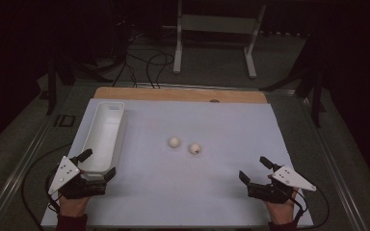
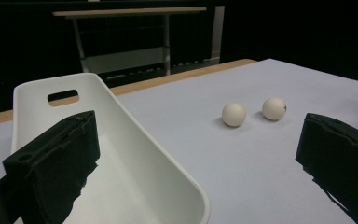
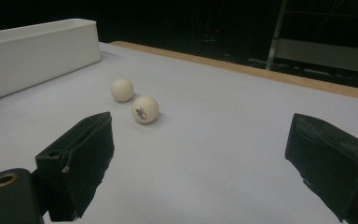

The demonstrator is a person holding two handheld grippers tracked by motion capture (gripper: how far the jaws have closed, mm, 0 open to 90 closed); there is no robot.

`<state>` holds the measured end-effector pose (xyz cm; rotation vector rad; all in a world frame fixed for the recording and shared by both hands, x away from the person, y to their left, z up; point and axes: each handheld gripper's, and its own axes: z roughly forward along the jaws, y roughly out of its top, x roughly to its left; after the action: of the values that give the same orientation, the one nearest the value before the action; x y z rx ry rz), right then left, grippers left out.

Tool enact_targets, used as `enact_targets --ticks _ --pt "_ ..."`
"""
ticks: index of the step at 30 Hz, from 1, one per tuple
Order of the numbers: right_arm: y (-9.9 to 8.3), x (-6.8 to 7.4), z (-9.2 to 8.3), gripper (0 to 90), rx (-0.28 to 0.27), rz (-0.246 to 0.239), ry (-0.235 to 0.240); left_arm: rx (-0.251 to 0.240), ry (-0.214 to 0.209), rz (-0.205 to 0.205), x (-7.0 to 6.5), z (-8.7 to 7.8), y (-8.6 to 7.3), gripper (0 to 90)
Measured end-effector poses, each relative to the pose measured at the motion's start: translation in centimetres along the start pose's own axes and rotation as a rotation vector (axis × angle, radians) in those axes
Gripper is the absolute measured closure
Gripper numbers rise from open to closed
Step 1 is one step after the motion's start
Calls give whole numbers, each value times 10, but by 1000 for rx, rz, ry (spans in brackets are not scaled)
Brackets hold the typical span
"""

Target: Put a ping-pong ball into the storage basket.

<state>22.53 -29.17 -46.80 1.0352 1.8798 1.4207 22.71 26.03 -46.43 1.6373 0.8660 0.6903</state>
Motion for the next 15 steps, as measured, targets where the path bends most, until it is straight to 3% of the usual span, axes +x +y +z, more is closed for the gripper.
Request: enact_targets --ticks 15 --pt "4 4 5 74 28 1 16 1 -2 7 -4 1 -1 0"
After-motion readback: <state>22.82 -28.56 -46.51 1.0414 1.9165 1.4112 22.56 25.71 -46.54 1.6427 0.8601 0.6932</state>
